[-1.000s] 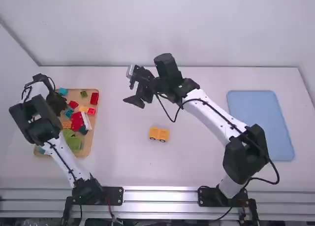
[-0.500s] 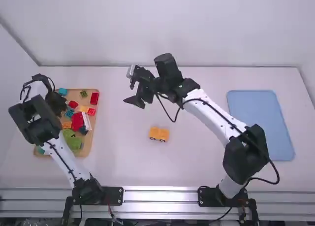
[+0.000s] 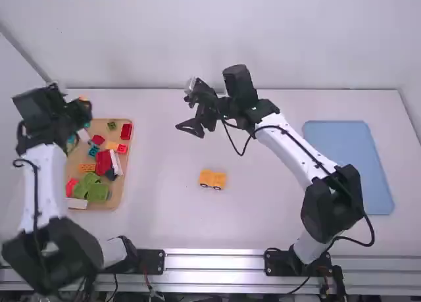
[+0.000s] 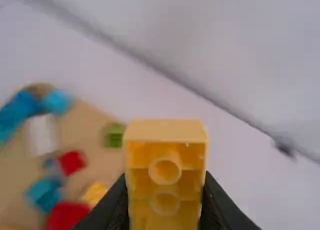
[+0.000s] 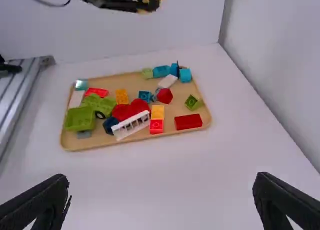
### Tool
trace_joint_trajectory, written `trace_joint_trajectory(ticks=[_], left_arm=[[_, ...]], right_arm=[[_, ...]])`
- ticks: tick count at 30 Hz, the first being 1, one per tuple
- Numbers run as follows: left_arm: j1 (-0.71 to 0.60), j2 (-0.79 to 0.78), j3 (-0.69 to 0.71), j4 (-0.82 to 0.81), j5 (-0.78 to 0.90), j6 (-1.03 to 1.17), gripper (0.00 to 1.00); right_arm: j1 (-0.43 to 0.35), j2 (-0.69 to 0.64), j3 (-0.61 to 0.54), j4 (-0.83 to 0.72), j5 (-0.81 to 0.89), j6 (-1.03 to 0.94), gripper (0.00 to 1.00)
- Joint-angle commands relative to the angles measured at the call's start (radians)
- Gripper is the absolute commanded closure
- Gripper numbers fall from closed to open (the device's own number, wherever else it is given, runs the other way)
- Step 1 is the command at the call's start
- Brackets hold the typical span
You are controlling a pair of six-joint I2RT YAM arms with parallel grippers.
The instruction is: Assemble lego blocks to make yellow taxi
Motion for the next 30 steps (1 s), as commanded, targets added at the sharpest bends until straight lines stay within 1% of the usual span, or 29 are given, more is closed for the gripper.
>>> trace_joint_trajectory(ticks=[1,4,5,6,7,10,13,16,17,19,20,22,24,25,26,27,29,30], left_arm=[[-0.102,-0.111,-0.199,0.101,0.268,0.225,0.98],[-0.243,-0.297,-0.402,0.351,0.341,0.179,0.98],[-0.248,-0.303,-0.409,0.36,0.344,0.175,0.98],[-0.274,-0.328,-0.439,0.405,0.365,0.158,0.98],[-0.31,-0.362,-0.481,0.464,0.421,0.157,0.98],[-0.354,-0.373,-0.509,0.514,0.488,0.159,0.98],[-0.397,-0.332,-0.51,0.558,0.529,0.159,0.98],[-0.439,-0.233,-0.497,0.649,0.604,0.153,0.98],[-0.457,-0.173,-0.485,0.712,0.663,0.152,0.98],[-0.476,-0.091,-0.463,0.814,0.748,0.13,0.98],[-0.479,-0.077,-0.459,0.832,0.762,0.125,0.98],[-0.506,0.045,-0.414,0.99,0.851,0.058,0.98],[-0.518,0.092,-0.397,1.037,0.877,0.042,0.98],[-0.528,0.129,-0.385,1.076,0.899,0.028,0.98],[-0.536,0.166,-0.373,1.123,0.923,0.007,0.98],[-0.536,0.169,-0.372,1.129,0.925,0.003,0.98],[-0.544,0.221,-0.361,1.213,0.954,-0.046,0.98],[-0.546,0.245,-0.36,1.272,0.966,-0.073,0.98]], right_arm=[[-0.015,0.01,0.031,-0.002,-0.103,-0.003,0.01],[-0.053,0.01,0.028,-0.061,-0.254,-0.087,0.02],[-0.058,0.01,0.027,-0.066,-0.272,-0.097,0.01],[-0.072,0.01,0.023,-0.082,-0.316,-0.118,0.01],[-0.102,0.01,0.018,-0.116,-0.373,-0.152,0.02],[-0.15,0.009,0.018,-0.191,-0.389,-0.177,0.02],[-0.166,-0.011,0.018,-0.282,-0.41,-0.251,0.02],[-0.164,-0.046,0.018,-0.397,-0.458,-0.41,0.02],[-0.167,-0.068,0.018,-0.461,-0.472,-0.491,0.02],[-0.181,-0.095,0.018,-0.538,-0.472,-0.586,0.02],[-0.184,-0.098,0.017,-0.55,-0.472,-0.6,0.02],[-0.193,-0.101,0.016,-0.582,-0.521,-0.651,0.02],[-0.192,-0.098,0.009,-0.562,-0.547,-0.652,0.02],[-0.188,-0.094,0.0,-0.525,-0.566,-0.634,0.02],[-0.188,-0.088,-0.012,-0.452,-0.577,-0.562,0.02],[-0.189,-0.085,-0.017,-0.428,-0.578,-0.536,0.02],[-0.188,-0.059,-0.045,-0.238,-0.578,-0.338,0.02],[-0.178,-0.041,-0.063,-0.115,-0.562,-0.233,0.01]])
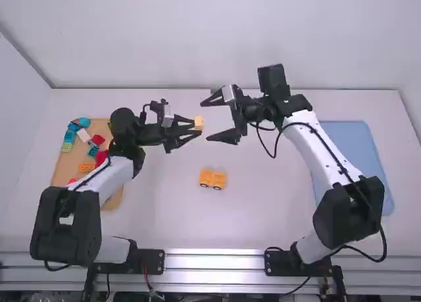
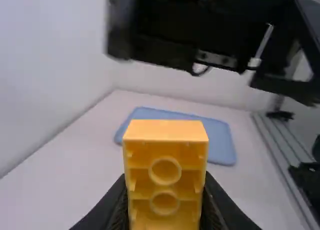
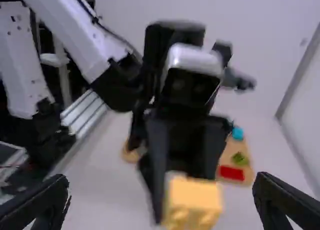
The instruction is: Assemble lego blocks to make yellow taxi
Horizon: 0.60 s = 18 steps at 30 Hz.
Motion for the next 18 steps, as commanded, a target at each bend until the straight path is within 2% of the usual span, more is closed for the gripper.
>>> trace_joint_trajectory(ticks=[1,3,5,7,9,13,18], left_arm=[[-0.006,0.032,0.02,0.061,0.085,-0.079,0.98],[-0.006,0.038,0.017,0.097,0.079,-0.106,0.98],[0.002,0.037,0.014,0.142,0.061,-0.123,0.98],[0.001,0.037,0.015,0.158,0.022,-0.15,0.98],[-0.005,0.037,0.018,0.16,-0.029,-0.153,0.98],[-0.005,0.037,0.026,0.155,-0.037,-0.153,0.98],[-0.005,0.037,0.025,0.158,-0.058,-0.153,0.98]], right_arm=[[0.011,0.04,-0.042,0.131,-0.011,0.258,0.0],[0.009,0.042,-0.062,0.22,0.01,0.333,0.03],[0.0,0.042,-0.086,0.321,0.034,0.436,0.11],[-0.001,0.042,-0.097,0.332,0.031,0.439,0.12],[0.004,0.042,-0.111,0.338,0.028,0.44,0.19],[0.009,0.042,-0.127,0.402,0.03,0.462,0.22],[0.034,0.042,-0.128,0.404,0.064,0.468,0.28]])
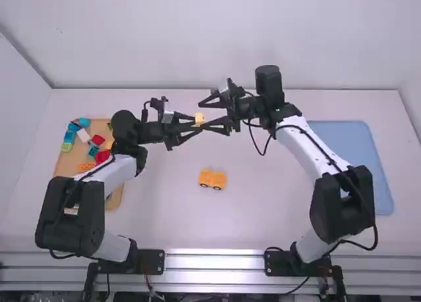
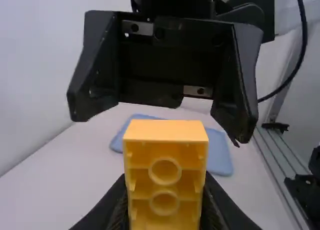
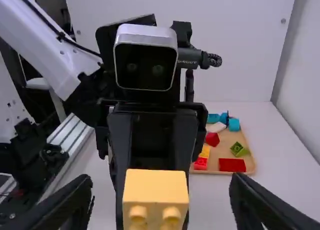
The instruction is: Assemble lego blocks to make yellow taxi
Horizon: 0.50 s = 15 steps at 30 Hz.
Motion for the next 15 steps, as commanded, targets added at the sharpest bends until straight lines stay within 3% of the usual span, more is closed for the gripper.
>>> trace_joint_trajectory(ticks=[1,8,12,15], left_arm=[[-0.003,-0.004,0.025,0.011,-0.009,-0.008,0.98],[-0.003,-0.004,0.025,0.014,0.001,0.018,0.98],[-0.004,-0.004,0.025,0.014,0.021,0.043,0.98],[-0.003,-0.004,0.025,0.013,0.02,0.04,0.98]], right_arm=[[0.022,0.004,-0.007,0.0,0.036,0.027,0.28],[0.03,0.004,-0.007,0.001,0.068,0.05,0.32],[0.026,0.004,-0.007,-0.003,0.068,0.05,0.45],[0.034,0.004,-0.007,-0.002,0.071,0.05,0.61]])
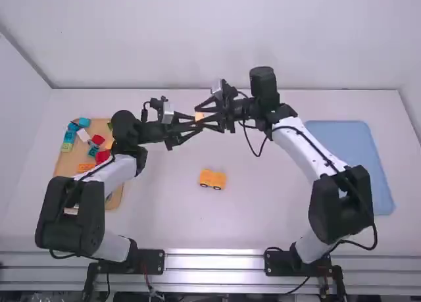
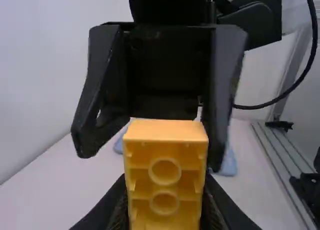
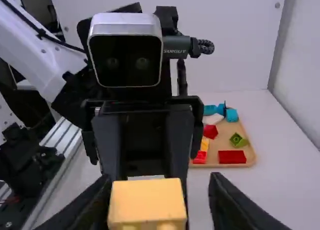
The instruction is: Assemble lego blocks to make yellow taxi
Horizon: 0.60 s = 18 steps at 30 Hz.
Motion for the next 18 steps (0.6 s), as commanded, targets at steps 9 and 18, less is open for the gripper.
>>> trace_joint_trajectory(ticks=[9,18], left_arm=[[-0.004,-0.004,0.025,0.018,0.017,0.011,0.34],[-0.003,-0.004,0.013,-0.114,-0.314,-0.075,0.01]], right_arm=[[0.002,0.004,-0.007,0.0,0.011,0.005,0.81],[0.028,-0.129,0.003,-0.189,0.93,0.184,0.85]])
